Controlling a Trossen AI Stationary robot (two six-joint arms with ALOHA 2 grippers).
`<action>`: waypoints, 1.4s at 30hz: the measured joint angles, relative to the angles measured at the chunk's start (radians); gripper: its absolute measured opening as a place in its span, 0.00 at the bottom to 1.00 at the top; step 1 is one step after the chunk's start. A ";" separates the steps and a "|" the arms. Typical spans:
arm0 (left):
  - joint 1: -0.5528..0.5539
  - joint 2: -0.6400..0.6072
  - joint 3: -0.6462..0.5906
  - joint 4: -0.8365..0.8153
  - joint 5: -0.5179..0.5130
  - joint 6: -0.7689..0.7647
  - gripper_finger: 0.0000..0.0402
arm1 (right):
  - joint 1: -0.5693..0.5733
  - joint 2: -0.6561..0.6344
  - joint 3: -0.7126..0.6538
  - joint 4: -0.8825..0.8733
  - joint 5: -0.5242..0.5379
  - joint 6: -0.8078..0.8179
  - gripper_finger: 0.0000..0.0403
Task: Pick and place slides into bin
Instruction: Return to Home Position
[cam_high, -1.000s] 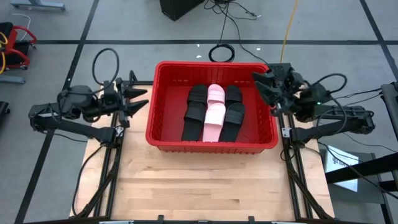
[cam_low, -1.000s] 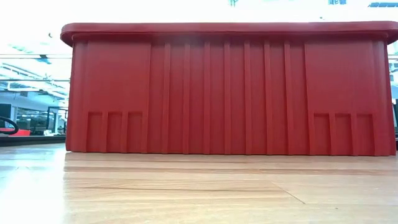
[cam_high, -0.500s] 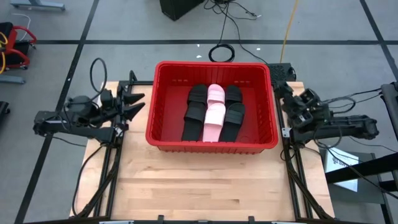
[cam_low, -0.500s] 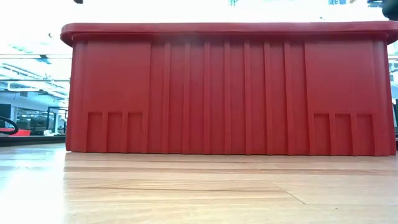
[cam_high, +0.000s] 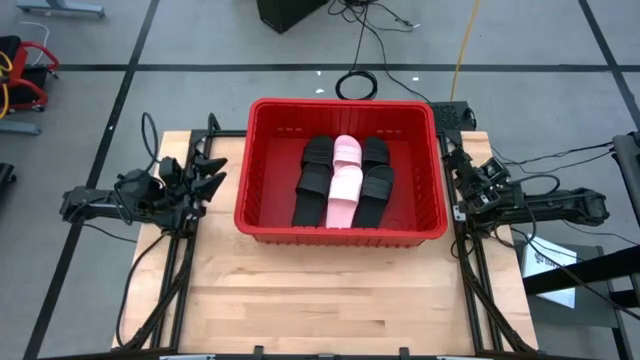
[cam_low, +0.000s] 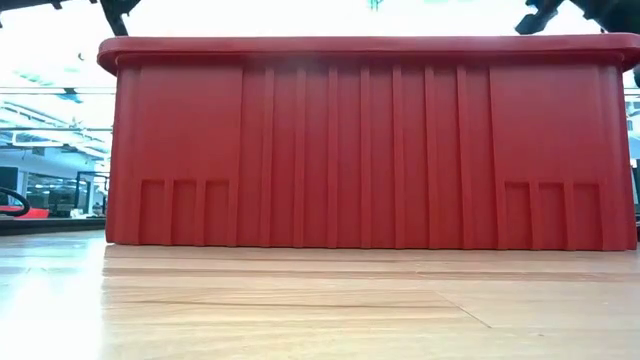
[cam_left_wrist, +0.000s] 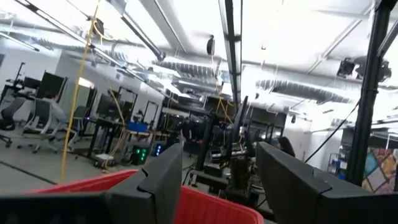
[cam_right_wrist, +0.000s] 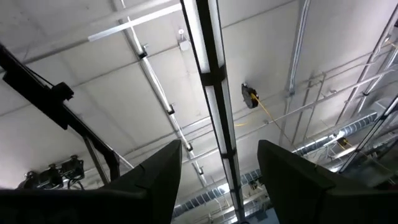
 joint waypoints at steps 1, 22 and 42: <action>0.000 -0.017 -0.013 0.003 0.000 -0.001 0.51 | 0.000 -0.006 -0.005 -0.001 0.000 -0.001 0.50; -0.034 -0.299 -0.046 -0.195 0.007 0.050 0.51 | 0.000 -0.390 -0.148 -0.008 -0.086 -0.090 0.50; -0.034 -0.299 0.104 -0.560 -0.001 0.017 0.51 | 0.000 -0.606 -0.150 -0.317 -0.108 -0.107 0.50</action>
